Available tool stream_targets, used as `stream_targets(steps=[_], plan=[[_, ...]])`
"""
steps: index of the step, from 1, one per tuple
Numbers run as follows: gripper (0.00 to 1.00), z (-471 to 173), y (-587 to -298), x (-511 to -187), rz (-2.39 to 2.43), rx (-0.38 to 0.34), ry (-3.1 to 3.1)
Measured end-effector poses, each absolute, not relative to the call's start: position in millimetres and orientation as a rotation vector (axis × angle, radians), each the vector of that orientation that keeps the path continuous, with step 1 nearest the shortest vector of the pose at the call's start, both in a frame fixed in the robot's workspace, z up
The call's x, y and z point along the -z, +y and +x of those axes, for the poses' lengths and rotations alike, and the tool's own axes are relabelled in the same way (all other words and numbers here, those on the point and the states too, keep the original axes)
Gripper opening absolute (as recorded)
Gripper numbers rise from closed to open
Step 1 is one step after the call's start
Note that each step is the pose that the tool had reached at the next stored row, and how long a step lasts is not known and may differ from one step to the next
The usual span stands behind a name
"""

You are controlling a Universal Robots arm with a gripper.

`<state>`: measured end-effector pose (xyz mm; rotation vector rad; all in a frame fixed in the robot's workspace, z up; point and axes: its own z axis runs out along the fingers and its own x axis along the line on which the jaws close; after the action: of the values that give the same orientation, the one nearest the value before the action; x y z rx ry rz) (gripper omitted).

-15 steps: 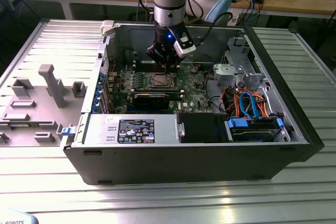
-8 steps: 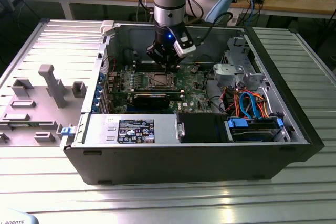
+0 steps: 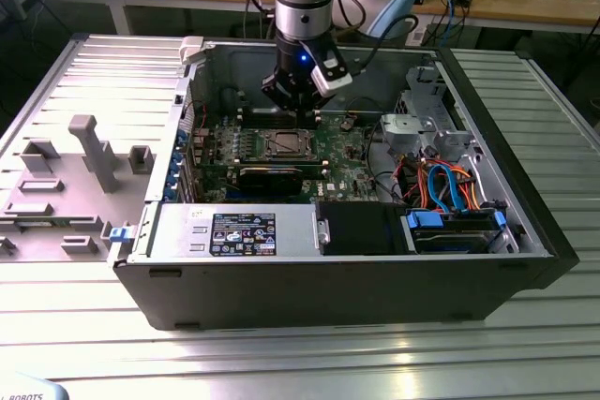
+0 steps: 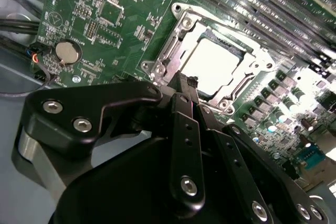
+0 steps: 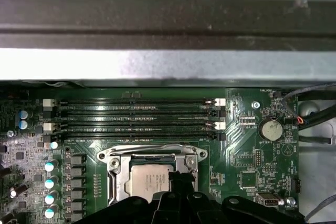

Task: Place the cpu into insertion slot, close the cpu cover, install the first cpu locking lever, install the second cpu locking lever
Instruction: 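Install the second cpu locking lever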

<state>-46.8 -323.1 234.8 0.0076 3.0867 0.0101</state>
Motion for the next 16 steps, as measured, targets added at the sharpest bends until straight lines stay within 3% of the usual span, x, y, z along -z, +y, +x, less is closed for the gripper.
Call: stream_targets(steps=[16], plan=[[0.11, -46.8, -353.9, -233.4, 0.008, -0.01, 3.087]])
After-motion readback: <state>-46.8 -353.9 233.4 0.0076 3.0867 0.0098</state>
